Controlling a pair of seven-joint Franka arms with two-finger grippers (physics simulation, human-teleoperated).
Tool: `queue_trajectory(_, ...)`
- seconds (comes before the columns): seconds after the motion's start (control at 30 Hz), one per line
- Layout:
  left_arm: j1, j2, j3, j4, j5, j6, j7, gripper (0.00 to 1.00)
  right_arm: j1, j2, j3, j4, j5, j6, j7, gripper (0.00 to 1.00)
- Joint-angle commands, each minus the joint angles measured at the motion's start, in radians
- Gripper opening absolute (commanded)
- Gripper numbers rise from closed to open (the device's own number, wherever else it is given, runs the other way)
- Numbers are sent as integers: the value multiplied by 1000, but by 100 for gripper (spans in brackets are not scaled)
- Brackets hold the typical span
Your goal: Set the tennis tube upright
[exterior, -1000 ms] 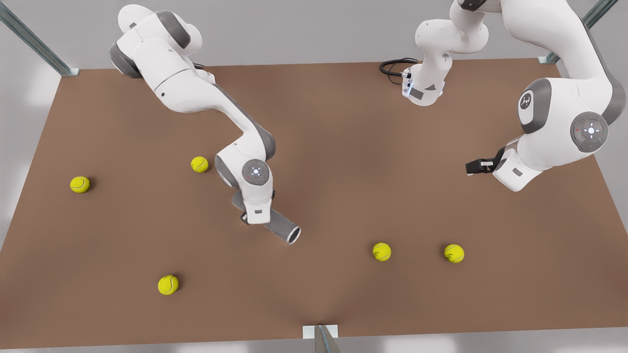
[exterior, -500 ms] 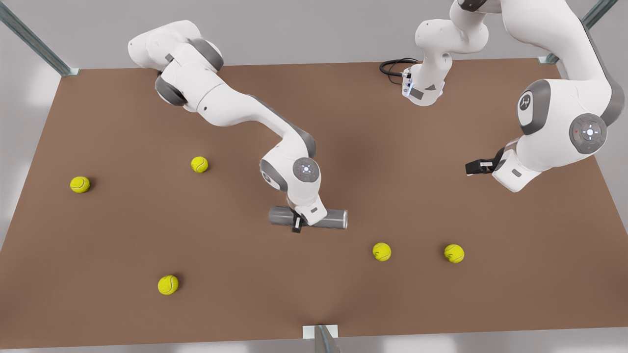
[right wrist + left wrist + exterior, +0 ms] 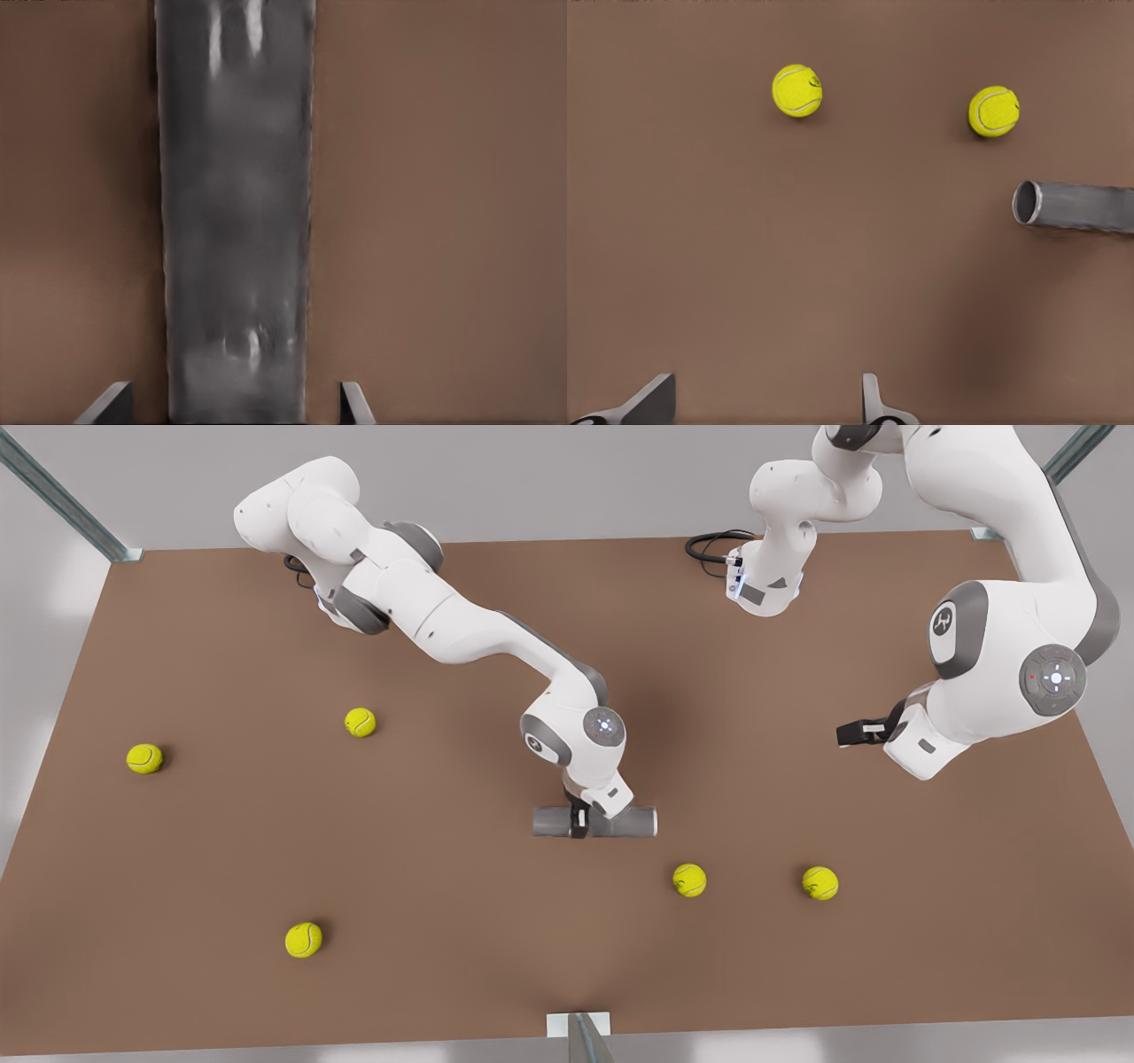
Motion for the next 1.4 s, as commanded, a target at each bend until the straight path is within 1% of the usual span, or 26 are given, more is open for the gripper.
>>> queue_trajectory(0.0,0,0,0,0,0,0,0,100,0,0,0,0,0,-2,-2,100)
queue_trajectory(0.03,5,0,0,0,0,6,0,100,-3,-8,2,0,2,-6,-3,100)
queue_trajectory(0.07,12,5,0,0,0,6,0,100,-8,-35,2,-2,61,-31,-5,100)
queue_trajectory(0.13,12,6,-2,0,-5,6,0,100,-20,-142,0,-9,135,-84,-3,100)
queue_trajectory(0.17,20,32,0,0,-59,23,-2,100,-43,-247,8,-14,146,-155,-3,100)
queue_trajectory(0.2,55,72,2,0,-156,41,0,100,-43,-339,3,-12,137,-270,52,100)
queue_trajectory(0.23,95,142,2,-2,-329,51,20,100,-83,-488,6,-15,147,-378,288,100)
queue_trajectory(0.27,123,211,3,-12,-447,49,128,100,-178,-578,3,-17,173,-503,379,100)
queue_trajectory(0.3,129,270,5,-60,-560,107,232,100,-313,-684,-21,-129,236,-517,535,100)
queue_trajectory(0.33,115,273,3,-173,-669,257,317,100,-526,-834,-41,-349,317,-493,598,100)
queue_trajectory(0.37,91,313,-2,-219,-771,334,396,100,-669,-971,-44,-529,344,-446,655,100)
queue_trajectory(0.4,78,359,-2,-219,-863,342,469,100,-689,-991,-106,-525,386,-506,716,100)
queue_trajectory(0.43,66,380,-9,-219,-899,370,505,100,-736,-988,-112,-522,426,-561,756,100)
queue_trajectory(0.5,67,423,-92,-219,-960,472,518,100,-736,-962,-117,-482,333,-551,695,100)
queue_trajectory(0.53,66,442,-110,-219,-1000,502,520,100,-716,-963,-106,-480,244,-561,689,100)
queue_trajectory(0.57,48,457,-110,-218,-1054,528,520,100,-726,-968,-106,-479,274,-580,693,100)
queue_trajectory(0.63,38,486,-126,-215,-1094,572,545,100,-758,-968,-114,-476,359,-620,696,100)
queue_trajectory(0.7,25,502,-130,-213,-1152,591,561,100,-779,-967,-117,-476,354,-637,696,100)
queue_trajectory(0.9,25,564,-169,-147,-1160,592,561,100,-793,-947,-112,-440,357,-640,701,100)
queue_trajectory(0.97,25,580,-193,-137,-1158,592,563,100,-782,-916,-112,-439,331,-640,706,100)
queue_trajectory(1.37,11,577,-196,-173,-1164,580,560,100,-779,-914,-109,-439,330,-635,706,100)
